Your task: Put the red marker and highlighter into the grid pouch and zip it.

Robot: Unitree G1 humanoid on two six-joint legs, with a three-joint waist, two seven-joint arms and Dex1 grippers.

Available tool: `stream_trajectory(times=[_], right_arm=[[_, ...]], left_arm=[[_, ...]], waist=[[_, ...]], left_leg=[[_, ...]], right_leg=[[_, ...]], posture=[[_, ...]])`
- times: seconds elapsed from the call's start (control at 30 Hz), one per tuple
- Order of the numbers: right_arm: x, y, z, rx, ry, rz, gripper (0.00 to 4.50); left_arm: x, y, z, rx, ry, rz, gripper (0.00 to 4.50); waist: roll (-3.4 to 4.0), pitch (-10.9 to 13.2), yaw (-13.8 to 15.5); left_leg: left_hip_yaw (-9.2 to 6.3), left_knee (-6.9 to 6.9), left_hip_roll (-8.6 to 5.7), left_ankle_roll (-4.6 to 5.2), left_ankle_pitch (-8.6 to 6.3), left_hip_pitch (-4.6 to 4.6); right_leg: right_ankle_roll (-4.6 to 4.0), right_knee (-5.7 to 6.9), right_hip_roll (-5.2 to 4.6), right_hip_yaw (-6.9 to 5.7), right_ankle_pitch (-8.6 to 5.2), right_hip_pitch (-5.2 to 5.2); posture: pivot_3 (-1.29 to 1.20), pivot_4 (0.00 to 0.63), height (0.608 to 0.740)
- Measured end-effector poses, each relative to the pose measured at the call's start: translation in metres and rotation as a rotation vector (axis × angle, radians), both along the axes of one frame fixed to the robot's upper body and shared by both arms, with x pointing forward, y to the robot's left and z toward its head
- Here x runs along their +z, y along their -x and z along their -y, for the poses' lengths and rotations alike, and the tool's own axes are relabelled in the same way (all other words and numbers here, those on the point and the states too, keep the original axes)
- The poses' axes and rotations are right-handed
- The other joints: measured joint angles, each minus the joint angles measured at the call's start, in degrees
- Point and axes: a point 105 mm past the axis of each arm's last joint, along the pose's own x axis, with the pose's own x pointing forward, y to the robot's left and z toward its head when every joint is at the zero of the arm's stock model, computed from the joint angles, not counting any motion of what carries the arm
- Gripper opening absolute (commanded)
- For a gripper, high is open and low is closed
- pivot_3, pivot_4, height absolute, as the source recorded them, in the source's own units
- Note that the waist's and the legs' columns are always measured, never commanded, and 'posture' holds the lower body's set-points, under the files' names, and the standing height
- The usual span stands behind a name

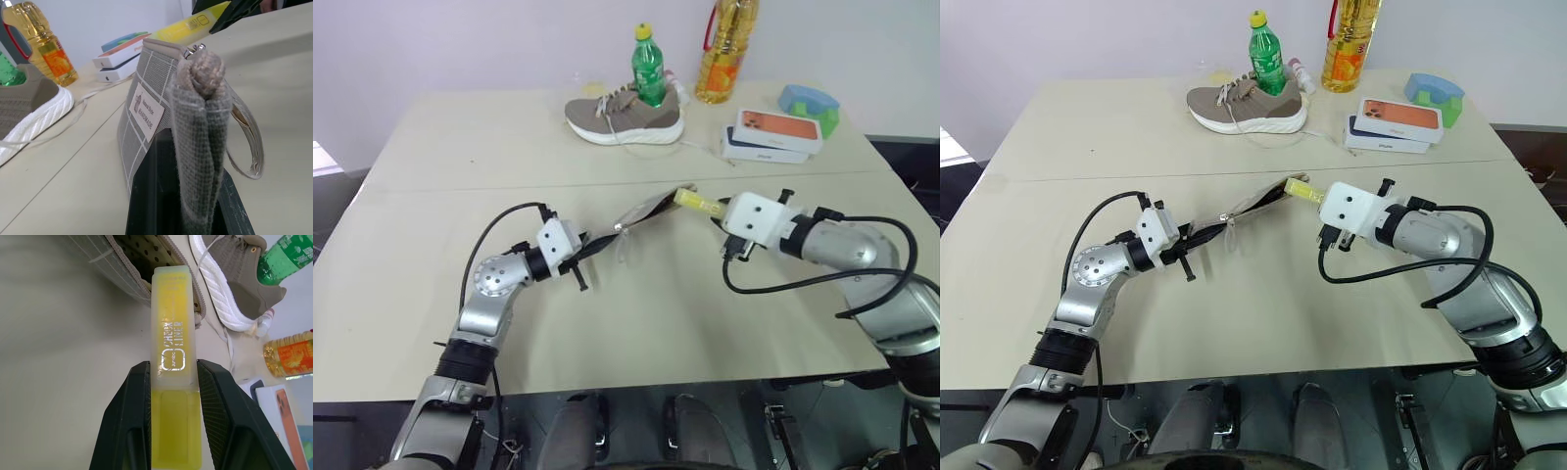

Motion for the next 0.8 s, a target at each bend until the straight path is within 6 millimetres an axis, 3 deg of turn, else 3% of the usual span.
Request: stream_trajectory(times=[0.33, 0.53, 0.63, 0.8], right_arm=[[-0.014, 0.021, -0.020, 0.288, 0.336, 0.042, 0.82], [-0.017, 0.031, -0.048, 0.454, 0.351, 0.057, 0.82], [-0.015, 0.030, -0.050, 0.469, 0.359, 0.058, 0.82], [-0.011, 0.030, -0.058, 0.493, 0.335, 0.080, 3.28]], left_arm=[[0.000, 0.018, 0.007, -0.141, -0.122, 0.018, 0.00], [0.003, 0.021, 0.014, -0.213, -0.168, 0.001, 0.00], [0.005, 0.021, 0.014, -0.213, -0.169, -0.006, 0.00], [0.009, 0.022, 0.017, -0.218, -0.164, 0.002, 0.00]], waist=[[0.00, 0.0, -0.1], [-0.01, 0.0, 0.0], [-0.02, 0.0, 0.0], [-0.02, 0.0, 0.0]], left_leg=[[0.01, 0.00, 0.00, -0.01, 0.00, 0.01], [0.00, 0.04, -0.01, -0.07, 0.04, 0.00], [0.00, 0.04, -0.01, -0.14, 0.09, 0.00], [-0.01, 0.04, -0.01, -0.21, 0.12, 0.00]], right_leg=[[0.00, 0.01, 0.02, 0.00, 0.00, -0.01], [0.00, 0.01, 0.02, 0.00, 0.00, 0.01], [0.00, 0.01, 0.02, 0.00, 0.00, 0.02], [0.00, 0.02, 0.02, 0.00, 0.00, 0.02]], posture=[[0.00, 0.150, 0.740], [0.00, 0.150, 0.740], [0.00, 0.150, 0.740], [0.00, 0.150, 0.740]])
